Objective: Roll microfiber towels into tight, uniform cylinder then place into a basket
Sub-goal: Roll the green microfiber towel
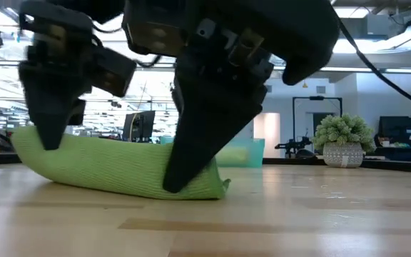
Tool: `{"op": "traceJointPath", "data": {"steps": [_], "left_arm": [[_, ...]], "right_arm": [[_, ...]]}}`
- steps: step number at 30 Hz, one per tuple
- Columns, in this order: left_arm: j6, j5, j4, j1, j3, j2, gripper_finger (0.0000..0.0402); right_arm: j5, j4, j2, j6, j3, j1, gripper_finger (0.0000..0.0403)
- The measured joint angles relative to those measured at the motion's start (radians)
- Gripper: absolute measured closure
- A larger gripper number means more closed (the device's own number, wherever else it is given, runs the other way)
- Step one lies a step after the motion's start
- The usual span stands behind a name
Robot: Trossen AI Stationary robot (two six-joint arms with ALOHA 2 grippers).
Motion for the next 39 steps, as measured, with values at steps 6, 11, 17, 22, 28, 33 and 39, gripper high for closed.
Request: {"op": "traceJointPath", "data": {"steps": [6,11,17,22,28,33,39], "left_arm": [[-0.023,0.054,-0.028,0.103,0.000,0.004,0.0391],[-0.024,0.056,-0.023,0.118,0.000,0.038,0.0390],[0.018,0.150,0.034,0.115,0.005,0.160,0.0390],[0.043,0.183,0.050,0.127,0.005,0.168,0.0390],[0.020,0.182,0.051,0.142,0.002,0.163,0.0390],[-0.001,0.184,0.054,0.142,0.002,0.163,0.0390],[-0.019,0.204,0.060,0.144,0.000,0.165,0.0390]], "right_arm": [[-0.034,0.039,0.001,-0.019,-0.001,-0.006,0.0363],[-0.033,0.036,0.001,-0.016,-0.001,-0.006,0.0354],[-0.052,0.027,0.000,0.031,-0.001,-0.007,0.0349],[-0.059,0.019,0.000,0.030,-0.001,-0.006,0.0348],[-0.053,0.026,0.000,0.029,-0.001,-0.009,0.0332],[-0.048,0.024,-0.001,0.009,-0.002,-0.009,0.0280],[-0.039,-0.080,-0.030,0.048,-0.003,-0.014,0.0224]]}}
